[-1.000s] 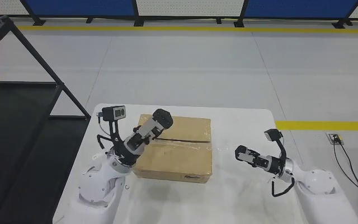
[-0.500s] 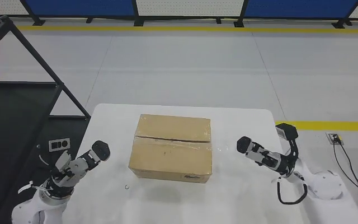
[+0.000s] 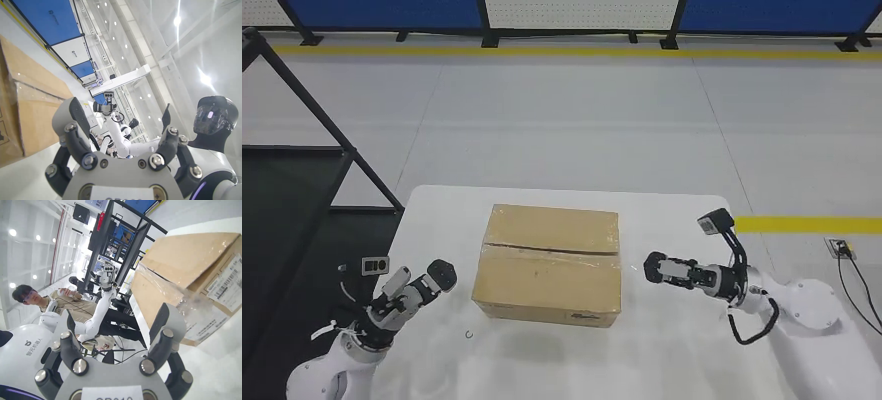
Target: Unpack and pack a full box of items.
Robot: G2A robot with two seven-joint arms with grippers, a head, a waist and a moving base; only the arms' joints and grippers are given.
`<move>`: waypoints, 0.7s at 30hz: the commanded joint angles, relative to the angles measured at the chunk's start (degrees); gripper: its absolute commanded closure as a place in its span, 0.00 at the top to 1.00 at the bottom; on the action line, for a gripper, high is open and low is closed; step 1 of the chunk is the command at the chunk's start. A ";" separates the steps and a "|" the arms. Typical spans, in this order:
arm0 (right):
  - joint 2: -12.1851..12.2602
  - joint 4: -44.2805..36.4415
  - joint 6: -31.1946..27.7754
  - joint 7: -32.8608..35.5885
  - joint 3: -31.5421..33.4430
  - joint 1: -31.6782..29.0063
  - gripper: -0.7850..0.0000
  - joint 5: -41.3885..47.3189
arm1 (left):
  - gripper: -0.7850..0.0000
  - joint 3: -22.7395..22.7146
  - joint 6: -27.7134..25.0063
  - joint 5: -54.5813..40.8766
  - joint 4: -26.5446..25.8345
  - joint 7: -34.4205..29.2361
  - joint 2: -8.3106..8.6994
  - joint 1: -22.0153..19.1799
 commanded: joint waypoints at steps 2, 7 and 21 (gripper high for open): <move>-0.39 -0.82 4.63 -1.51 -2.95 1.44 0.00 -1.22 | 1.00 0.00 0.00 0.00 0.00 0.00 0.00 0.00; -1.09 1.08 7.06 -3.68 -7.56 5.52 0.00 -5.23 | 1.00 -0.19 -0.10 -0.44 -1.84 4.43 0.05 1.18; -3.12 7.88 13.72 -11.86 -16.48 13.58 0.00 -14.47 | 1.00 -1.86 -1.05 -3.93 -1.21 4.93 0.77 2.52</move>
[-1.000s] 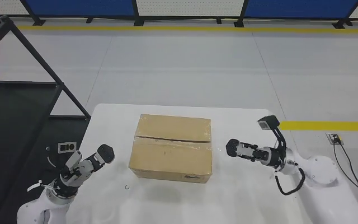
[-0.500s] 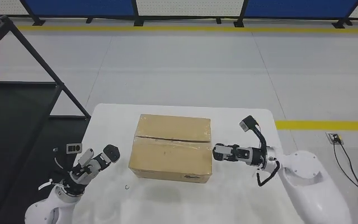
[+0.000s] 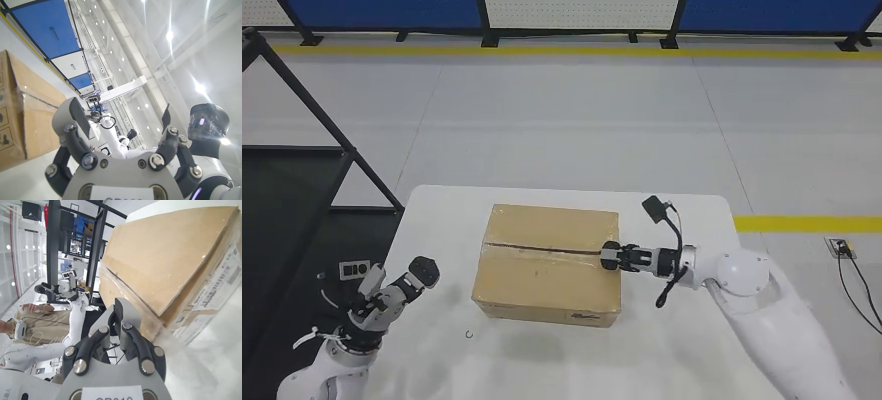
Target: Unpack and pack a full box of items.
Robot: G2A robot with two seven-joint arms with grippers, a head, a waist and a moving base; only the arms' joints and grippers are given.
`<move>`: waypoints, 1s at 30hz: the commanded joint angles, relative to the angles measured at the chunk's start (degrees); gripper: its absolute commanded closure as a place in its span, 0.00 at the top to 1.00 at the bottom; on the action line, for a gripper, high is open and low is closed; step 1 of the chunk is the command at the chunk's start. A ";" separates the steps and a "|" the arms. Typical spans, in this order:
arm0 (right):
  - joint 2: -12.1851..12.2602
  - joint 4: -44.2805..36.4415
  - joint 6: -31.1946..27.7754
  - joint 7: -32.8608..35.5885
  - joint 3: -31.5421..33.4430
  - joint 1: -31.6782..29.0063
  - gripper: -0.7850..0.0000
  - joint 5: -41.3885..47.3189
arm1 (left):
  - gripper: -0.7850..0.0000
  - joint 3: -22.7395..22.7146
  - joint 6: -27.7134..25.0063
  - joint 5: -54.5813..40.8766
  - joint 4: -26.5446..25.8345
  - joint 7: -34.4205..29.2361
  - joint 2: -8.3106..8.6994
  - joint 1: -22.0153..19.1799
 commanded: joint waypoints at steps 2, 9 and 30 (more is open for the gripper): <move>-0.37 1.76 1.58 -1.40 -1.08 1.37 0.00 -0.99 | 1.00 -0.27 -0.12 -0.50 0.37 -0.22 0.17 0.01; -0.95 3.26 3.25 -2.74 -2.87 2.89 0.00 -2.73 | 1.00 -0.25 -0.53 -1.18 1.23 -0.44 0.49 -0.14; -3.94 1.35 9.40 -8.15 -11.51 6.73 0.00 -9.79 | 1.00 -1.13 -2.16 -4.58 2.81 -1.32 1.28 1.10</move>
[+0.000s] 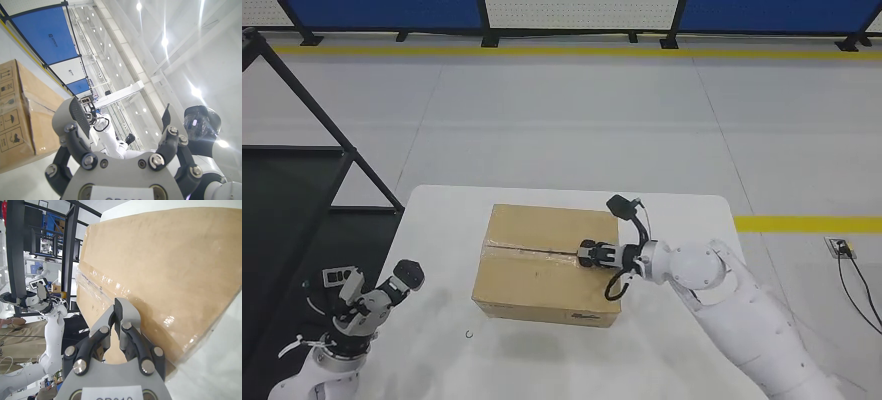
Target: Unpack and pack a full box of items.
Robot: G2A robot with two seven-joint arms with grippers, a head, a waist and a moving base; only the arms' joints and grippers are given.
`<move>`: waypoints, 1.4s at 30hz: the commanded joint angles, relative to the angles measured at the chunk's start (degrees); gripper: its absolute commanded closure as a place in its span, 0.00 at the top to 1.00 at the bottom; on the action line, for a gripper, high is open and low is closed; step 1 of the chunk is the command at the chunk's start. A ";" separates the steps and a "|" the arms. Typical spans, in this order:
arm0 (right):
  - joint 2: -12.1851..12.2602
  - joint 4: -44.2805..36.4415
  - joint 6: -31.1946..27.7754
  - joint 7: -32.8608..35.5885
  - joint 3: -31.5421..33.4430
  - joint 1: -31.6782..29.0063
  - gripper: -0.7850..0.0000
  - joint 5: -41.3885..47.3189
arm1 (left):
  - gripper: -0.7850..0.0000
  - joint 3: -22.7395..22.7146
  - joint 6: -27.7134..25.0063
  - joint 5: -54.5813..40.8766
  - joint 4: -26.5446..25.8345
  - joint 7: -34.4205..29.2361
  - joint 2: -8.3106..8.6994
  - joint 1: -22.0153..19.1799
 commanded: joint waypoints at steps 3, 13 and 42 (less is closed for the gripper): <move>-0.96 0.57 1.69 -1.51 -1.75 1.24 0.00 -0.07 | 1.00 0.25 -0.02 -0.30 0.54 -0.32 0.10 0.34; -3.64 3.75 3.78 -3.20 -5.74 4.64 0.00 1.46 | 1.00 0.73 -0.60 0.03 2.11 -0.49 0.39 0.72; -14.73 18.43 1.61 -10.79 -15.86 13.26 0.00 10.82 | 1.00 -2.41 -1.56 -4.69 2.21 -3.27 1.23 5.53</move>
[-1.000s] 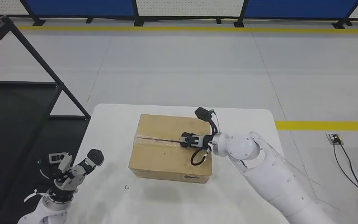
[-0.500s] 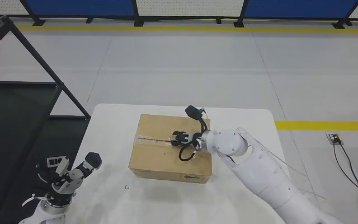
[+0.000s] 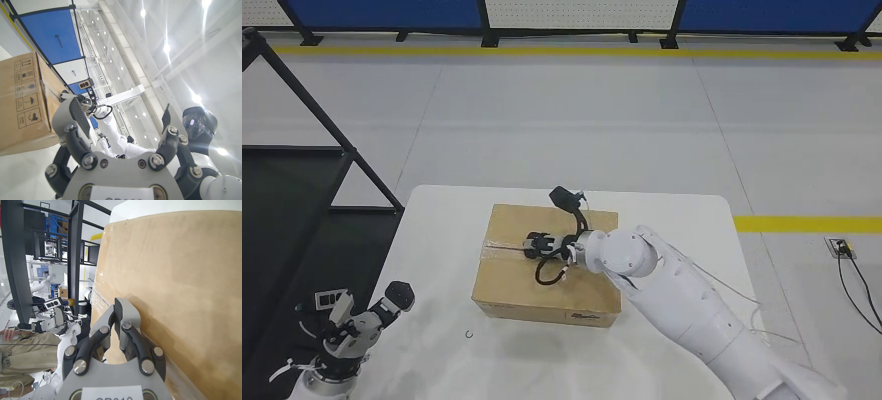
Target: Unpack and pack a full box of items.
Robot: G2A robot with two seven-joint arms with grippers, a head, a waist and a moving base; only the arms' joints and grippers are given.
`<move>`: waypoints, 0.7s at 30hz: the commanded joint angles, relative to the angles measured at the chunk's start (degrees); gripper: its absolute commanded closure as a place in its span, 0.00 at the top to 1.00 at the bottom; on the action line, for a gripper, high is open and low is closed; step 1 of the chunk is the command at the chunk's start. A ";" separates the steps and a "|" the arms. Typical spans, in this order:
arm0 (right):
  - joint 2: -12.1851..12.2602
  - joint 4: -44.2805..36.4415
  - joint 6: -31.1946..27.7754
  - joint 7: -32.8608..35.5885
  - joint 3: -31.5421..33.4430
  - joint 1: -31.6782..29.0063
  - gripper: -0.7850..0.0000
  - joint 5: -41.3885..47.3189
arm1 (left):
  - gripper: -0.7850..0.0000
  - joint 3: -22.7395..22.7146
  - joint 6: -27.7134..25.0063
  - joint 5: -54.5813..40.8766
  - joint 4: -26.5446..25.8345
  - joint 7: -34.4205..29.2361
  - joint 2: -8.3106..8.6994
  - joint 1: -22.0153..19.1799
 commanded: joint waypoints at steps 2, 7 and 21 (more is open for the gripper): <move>-1.33 1.50 -0.52 -0.68 -0.90 0.71 0.00 0.85 | 1.00 -0.63 0.19 -0.76 0.10 -0.63 0.10 0.66; -3.59 3.86 -0.38 -1.08 -2.38 2.08 0.00 1.84 | 1.00 -1.42 0.41 -1.89 0.07 -1.63 0.23 1.72; -9.61 10.73 -1.41 -0.59 -5.07 5.33 0.00 4.28 | 1.00 -2.86 0.48 -3.79 0.05 -2.01 0.41 3.47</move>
